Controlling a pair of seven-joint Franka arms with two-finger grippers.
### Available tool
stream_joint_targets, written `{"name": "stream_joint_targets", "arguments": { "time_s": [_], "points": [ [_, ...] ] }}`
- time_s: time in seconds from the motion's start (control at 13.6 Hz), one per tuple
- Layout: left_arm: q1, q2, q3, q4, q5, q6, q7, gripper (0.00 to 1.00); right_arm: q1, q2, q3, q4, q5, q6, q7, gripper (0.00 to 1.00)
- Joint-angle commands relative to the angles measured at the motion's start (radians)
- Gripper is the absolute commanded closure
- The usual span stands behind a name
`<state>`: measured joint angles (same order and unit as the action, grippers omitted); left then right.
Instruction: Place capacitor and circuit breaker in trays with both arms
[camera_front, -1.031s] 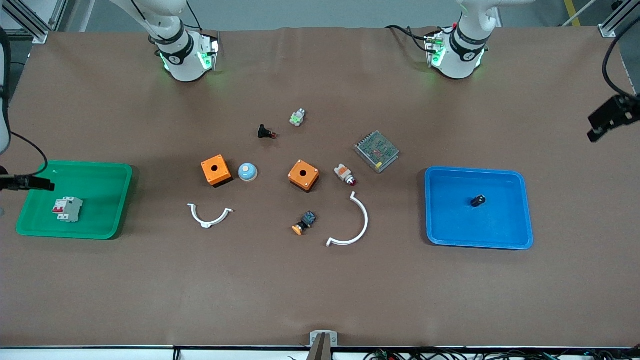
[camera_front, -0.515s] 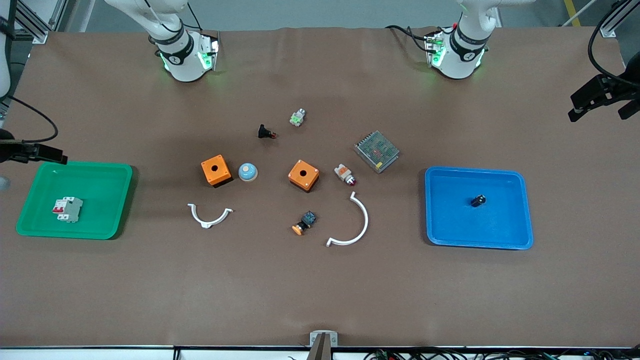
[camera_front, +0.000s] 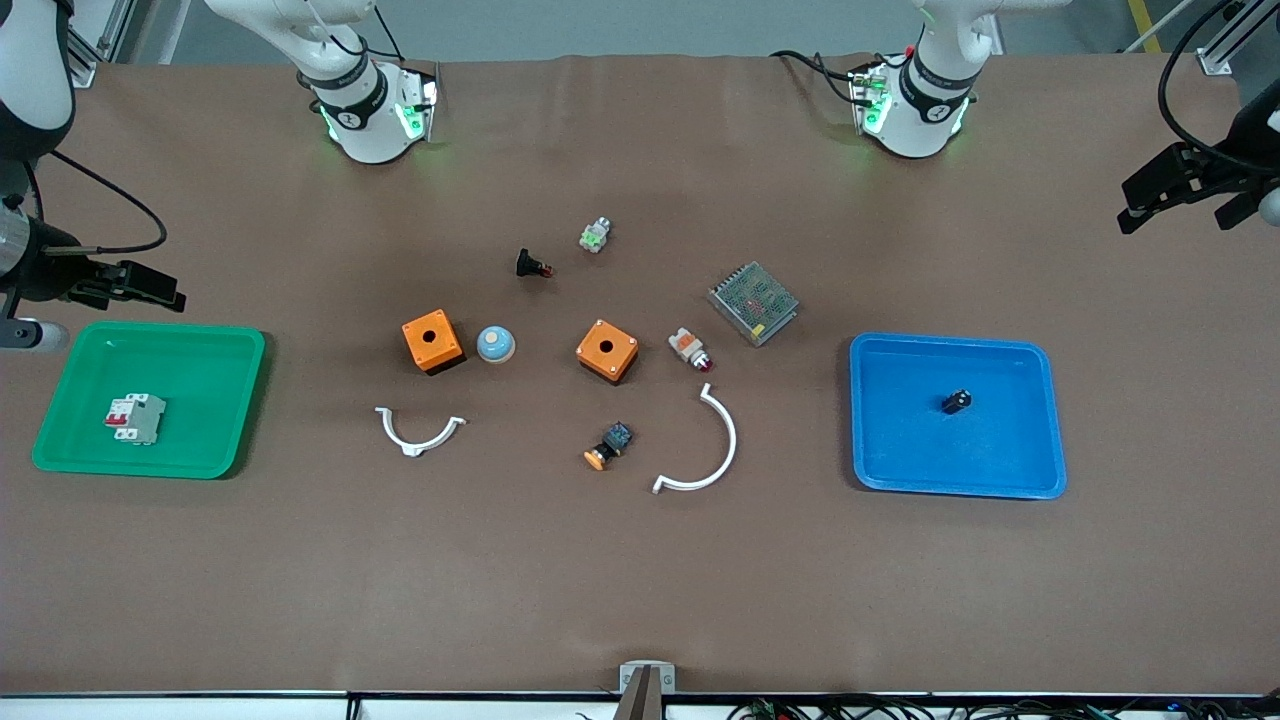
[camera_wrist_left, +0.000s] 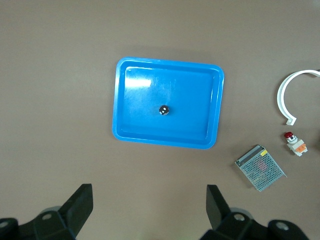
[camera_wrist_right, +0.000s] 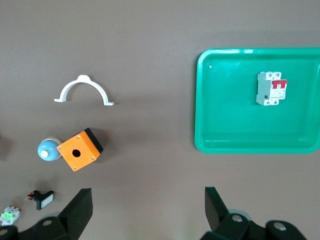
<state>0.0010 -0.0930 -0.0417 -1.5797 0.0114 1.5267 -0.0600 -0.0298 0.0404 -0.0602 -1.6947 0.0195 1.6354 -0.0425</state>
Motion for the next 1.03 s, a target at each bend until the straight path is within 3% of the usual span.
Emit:
{"name": "stream_joint_targets", "arguments": {
  "time_s": [0.0,0.29,0.52,0.96],
  "points": [
    [0.011,-0.013,-0.017,-0.01,-0.016,-0.01,-0.004,0.0,0.016,-0.039,-0.006,-0.031,0.016,0.02,0.016,0.01],
    [0.013,-0.008,-0.038,-0.007,-0.008,-0.008,-0.011,0.0,0.016,-0.03,-0.007,0.007,0.016,0.052,0.015,0.0],
    [0.02,-0.01,-0.037,-0.006,-0.008,-0.011,-0.009,0.0,0.01,-0.01,-0.009,0.098,0.016,0.04,0.006,0.0],
    [0.025,-0.011,-0.037,-0.011,-0.001,-0.013,-0.003,0.0,0.007,-0.011,-0.012,0.112,0.005,0.04,0.003,0.0]
  ]
}}
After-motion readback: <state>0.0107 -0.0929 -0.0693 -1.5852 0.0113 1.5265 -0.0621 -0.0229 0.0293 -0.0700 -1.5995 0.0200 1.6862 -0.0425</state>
